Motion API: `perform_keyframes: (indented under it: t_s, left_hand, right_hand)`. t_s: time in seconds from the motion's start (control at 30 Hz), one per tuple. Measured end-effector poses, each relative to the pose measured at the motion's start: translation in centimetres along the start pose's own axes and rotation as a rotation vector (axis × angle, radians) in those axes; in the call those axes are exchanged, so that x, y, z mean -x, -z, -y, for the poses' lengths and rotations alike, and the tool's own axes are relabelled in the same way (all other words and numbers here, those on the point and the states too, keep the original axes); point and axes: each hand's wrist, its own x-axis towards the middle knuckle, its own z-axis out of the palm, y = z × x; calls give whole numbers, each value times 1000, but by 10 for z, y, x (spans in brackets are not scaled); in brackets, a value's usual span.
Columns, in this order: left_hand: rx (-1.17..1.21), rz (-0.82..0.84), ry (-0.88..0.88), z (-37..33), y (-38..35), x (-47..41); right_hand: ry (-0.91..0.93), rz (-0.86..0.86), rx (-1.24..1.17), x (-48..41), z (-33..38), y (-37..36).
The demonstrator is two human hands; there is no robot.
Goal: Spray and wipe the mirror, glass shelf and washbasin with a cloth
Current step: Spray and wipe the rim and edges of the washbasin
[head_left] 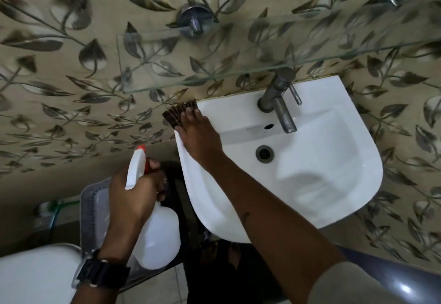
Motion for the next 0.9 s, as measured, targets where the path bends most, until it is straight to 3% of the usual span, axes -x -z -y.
perform_keyframes:
  t_s: [0.07, 0.23, 0.43, 0.6, 0.73, 0.8, 0.9]
  left_hand:
    - [38, 6, -2, 2, 2, 1]
    - [27, 33, -31, 13, 5, -11]
    - [11, 85, -140, 17, 1, -11]
    - [37, 171, -188, 15, -5, 0]
    - [81, 191, -191, 14, -8, 6]
    - [82, 197, -201, 13, -9, 7]
    - [77, 212, -207, 10, -8, 8]
  right_hand:
    - [-21, 14, 50, 3, -28, 8]
    - [-188, -190, 100, 10, -113, 43]
    - [-295, -59, 34, 8, -114, 57]
    - [-134, 25, 283, 1, -124, 71]
    - [-89, 55, 327, 2, -130, 78]
    - [-130, 7, 197, 5, -126, 85]
    - [-248, -65, -325, 28, -107, 100]
